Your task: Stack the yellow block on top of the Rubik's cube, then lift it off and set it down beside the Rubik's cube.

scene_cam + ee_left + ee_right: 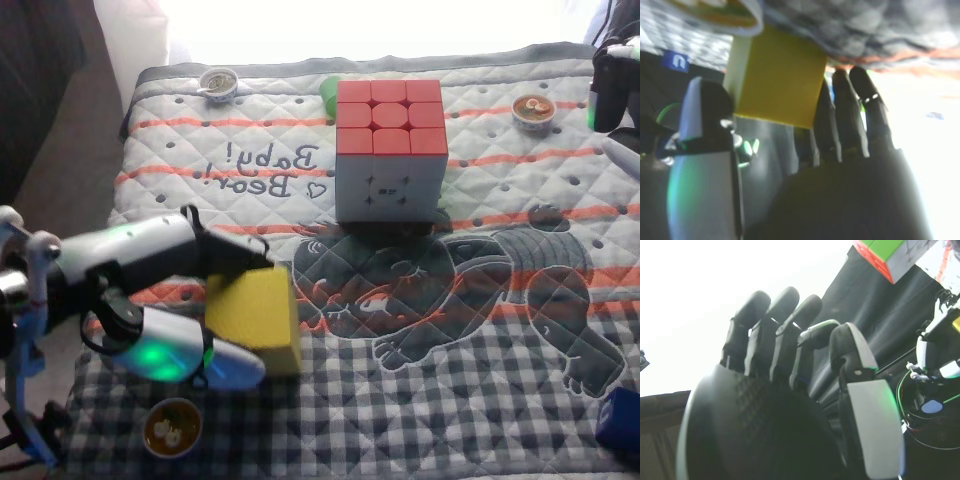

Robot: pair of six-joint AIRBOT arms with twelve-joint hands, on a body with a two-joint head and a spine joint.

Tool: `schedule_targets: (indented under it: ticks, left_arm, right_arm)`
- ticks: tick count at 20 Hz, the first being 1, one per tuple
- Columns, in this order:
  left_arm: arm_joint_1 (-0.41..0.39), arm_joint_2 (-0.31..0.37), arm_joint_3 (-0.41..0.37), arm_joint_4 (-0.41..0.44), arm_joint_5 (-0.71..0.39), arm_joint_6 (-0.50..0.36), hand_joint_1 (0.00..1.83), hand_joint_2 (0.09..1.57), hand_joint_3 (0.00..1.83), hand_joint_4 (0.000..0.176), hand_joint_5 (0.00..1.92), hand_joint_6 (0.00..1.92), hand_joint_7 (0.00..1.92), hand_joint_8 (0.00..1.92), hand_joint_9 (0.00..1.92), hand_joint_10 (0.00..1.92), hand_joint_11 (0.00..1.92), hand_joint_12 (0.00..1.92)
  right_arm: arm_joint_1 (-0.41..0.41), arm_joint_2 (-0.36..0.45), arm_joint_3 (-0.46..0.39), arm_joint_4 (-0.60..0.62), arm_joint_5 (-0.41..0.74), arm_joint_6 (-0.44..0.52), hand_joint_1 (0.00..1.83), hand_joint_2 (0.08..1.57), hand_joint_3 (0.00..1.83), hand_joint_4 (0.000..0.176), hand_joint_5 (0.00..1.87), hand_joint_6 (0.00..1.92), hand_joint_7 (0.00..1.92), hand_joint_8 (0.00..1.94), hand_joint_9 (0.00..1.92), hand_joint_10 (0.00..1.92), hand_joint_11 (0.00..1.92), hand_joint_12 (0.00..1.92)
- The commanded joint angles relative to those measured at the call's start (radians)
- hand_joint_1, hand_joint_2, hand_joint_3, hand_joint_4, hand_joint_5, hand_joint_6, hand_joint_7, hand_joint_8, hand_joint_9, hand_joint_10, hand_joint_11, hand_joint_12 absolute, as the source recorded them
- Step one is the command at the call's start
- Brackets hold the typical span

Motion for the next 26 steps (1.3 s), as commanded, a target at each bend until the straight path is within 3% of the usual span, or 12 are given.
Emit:
schedule_targets:
  ticks: [1,2,5,7,8,9,10,11,12,13,15,26]
  left_arm:
    - [-0.008,0.012,-0.007,0.0,0.192,-0.014,1.04,1.22,0.0,0.0,0.79,1.28,0.72,0.06,0.46,0.09,0.0,1.24]
    - [-0.01,0.029,-0.019,-0.001,0.271,-0.025,1.07,1.2,0.0,0.0,0.82,1.24,0.73,0.03,0.34,0.55,0.0,1.52]
    - [-0.029,0.04,-0.024,0.003,0.372,-0.033,1.08,1.19,0.0,0.0,0.84,1.22,0.74,0.03,0.22,0.9,0.0,1.58]
    - [-0.065,0.036,-0.011,0.011,0.406,-0.033,1.04,1.19,0.0,0.0,0.84,1.22,0.76,0.04,0.22,0.87,0.0,1.41]
    - [-0.085,0.03,0.0,0.016,0.411,-0.033,1.01,1.2,0.0,0.042,0.82,1.24,0.75,0.04,0.24,0.77,0.0,1.35]
    - [-0.116,0.015,0.021,0.025,0.41,-0.033,1.01,1.21,0.0,0.025,0.81,1.27,0.77,0.05,0.27,0.7,0.0,1.31]
    - [-0.145,-0.002,0.044,0.03,0.398,-0.033,0.98,1.21,0.0,0.062,0.79,1.29,0.77,0.04,0.29,0.63,0.0,1.26]
    - [-0.177,-0.025,0.075,0.031,0.371,-0.033,1.0,1.21,0.0,0.052,0.8,1.27,0.75,0.03,0.3,0.57,0.0,1.25]
    - [-0.207,-0.047,0.101,0.034,0.345,-0.033,1.02,1.2,0.0,0.005,0.82,1.25,0.75,0.03,0.31,0.56,0.0,1.3]
    - [-0.242,-0.071,0.129,0.04,0.311,-0.033,1.07,1.2,0.0,0.0,0.83,1.23,0.75,0.03,0.32,0.59,0.0,1.46]
    - [-0.3,-0.115,0.175,0.055,0.254,-0.033,1.11,1.2,0.0,0.0,0.82,1.25,0.76,0.05,0.23,1.03,0.0,1.84]
    - [-0.443,-0.368,0.435,0.068,-0.029,-0.033,1.14,1.14,0.0,0.0,0.93,1.08,0.68,0.03,0.21,0.57,0.0,1.35]
  right_arm:
    - [0.011,0.001,0.002,-0.008,0.124,0.002,0.99,1.35,0.0,0.0,0.57,1.59,0.55,1.02,0.35,1.3,0.06,1.92]
    - [0.01,-0.001,0.002,-0.007,0.124,0.002,0.99,1.36,0.0,0.0,0.56,1.6,0.54,1.04,0.35,1.31,0.07,1.92]
    - [0.009,-0.004,0.003,-0.006,0.124,0.002,0.98,1.36,0.0,0.0,0.56,1.61,0.6,1.21,0.44,1.49,0.21,1.92]
    - [0.008,-0.005,0.003,-0.005,0.124,0.002,0.97,1.37,0.0,0.0,0.54,1.63,0.57,1.23,0.42,1.51,0.22,1.92]
    - [0.007,-0.005,0.004,-0.005,0.124,0.002,0.79,1.37,0.0,0.0,0.49,1.22,0.56,1.23,0.41,1.5,0.2,1.92]
    - [0.006,-0.006,0.004,-0.005,0.124,0.002,0.75,1.37,0.0,0.0,0.53,1.05,0.56,1.24,0.4,1.51,0.19,1.92]
    - [0.006,-0.008,0.006,-0.005,0.124,0.002,0.94,1.35,0.01,0.0,0.56,1.48,0.57,1.22,0.4,1.48,0.16,1.92]
    - [0.006,-0.011,0.008,-0.004,0.124,0.002,0.81,1.36,0.02,0.0,0.5,1.17,0.56,1.19,0.39,1.46,0.14,1.92]
    - [0.005,-0.013,0.01,-0.004,0.124,0.002,0.95,1.36,0.01,0.0,0.55,1.52,0.56,1.2,0.38,1.47,0.12,1.92]
    - [0.005,-0.015,0.011,-0.004,0.124,0.002,0.97,1.37,0.01,0.0,0.54,1.62,0.55,1.2,0.36,1.46,0.1,1.92]
    - [0.003,-0.02,0.014,-0.004,0.124,0.002,0.97,1.38,0.01,0.0,0.53,1.65,0.54,1.2,0.35,1.46,0.07,1.92]
    - [0.004,-0.046,0.031,-0.006,0.123,0.002,0.96,1.39,0.0,0.0,0.52,1.66,0.54,1.22,0.38,1.47,0.16,1.92]
